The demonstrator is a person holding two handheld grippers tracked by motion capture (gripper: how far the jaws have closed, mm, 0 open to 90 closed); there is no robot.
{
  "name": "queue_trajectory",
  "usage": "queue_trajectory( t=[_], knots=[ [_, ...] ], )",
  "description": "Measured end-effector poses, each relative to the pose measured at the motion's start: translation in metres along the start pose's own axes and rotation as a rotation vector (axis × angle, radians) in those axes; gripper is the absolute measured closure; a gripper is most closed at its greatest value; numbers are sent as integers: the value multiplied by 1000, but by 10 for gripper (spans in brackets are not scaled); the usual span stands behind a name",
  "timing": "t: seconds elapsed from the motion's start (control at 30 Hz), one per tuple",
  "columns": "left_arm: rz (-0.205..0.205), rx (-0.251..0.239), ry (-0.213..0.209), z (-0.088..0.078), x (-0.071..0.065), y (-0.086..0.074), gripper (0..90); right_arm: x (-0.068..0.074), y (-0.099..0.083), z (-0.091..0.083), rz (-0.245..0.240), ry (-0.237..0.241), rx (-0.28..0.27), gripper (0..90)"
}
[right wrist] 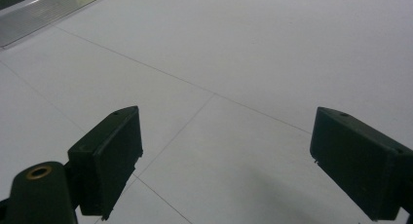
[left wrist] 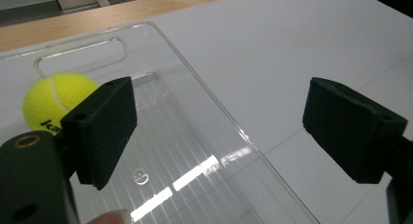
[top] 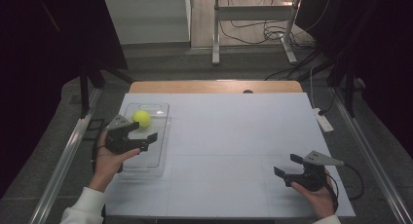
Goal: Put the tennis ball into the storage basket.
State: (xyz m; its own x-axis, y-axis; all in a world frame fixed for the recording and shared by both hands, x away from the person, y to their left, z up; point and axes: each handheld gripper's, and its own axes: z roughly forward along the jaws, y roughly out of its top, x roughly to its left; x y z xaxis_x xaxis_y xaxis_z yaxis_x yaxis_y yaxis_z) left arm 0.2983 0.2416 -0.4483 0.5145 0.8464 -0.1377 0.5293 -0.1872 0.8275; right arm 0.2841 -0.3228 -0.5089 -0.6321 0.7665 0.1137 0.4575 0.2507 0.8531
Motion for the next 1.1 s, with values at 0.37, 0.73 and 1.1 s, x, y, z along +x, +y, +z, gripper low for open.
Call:
queue_trajectory(
  t=[0.37, 0.73, 1.1],
  knots=[
    [11, -8, -26, -6, -17, -22, 135, 0, 0, 0, -1, 4, -4, 118],
    [63, -28, -56, -12, -41, -52, 133, 1, 1, -2, 3, 8, -13, 118],
    [79, -25, -65, -11, -49, -63, 131, 1, 2, -2, 7, 11, -21, 118]
  ],
)
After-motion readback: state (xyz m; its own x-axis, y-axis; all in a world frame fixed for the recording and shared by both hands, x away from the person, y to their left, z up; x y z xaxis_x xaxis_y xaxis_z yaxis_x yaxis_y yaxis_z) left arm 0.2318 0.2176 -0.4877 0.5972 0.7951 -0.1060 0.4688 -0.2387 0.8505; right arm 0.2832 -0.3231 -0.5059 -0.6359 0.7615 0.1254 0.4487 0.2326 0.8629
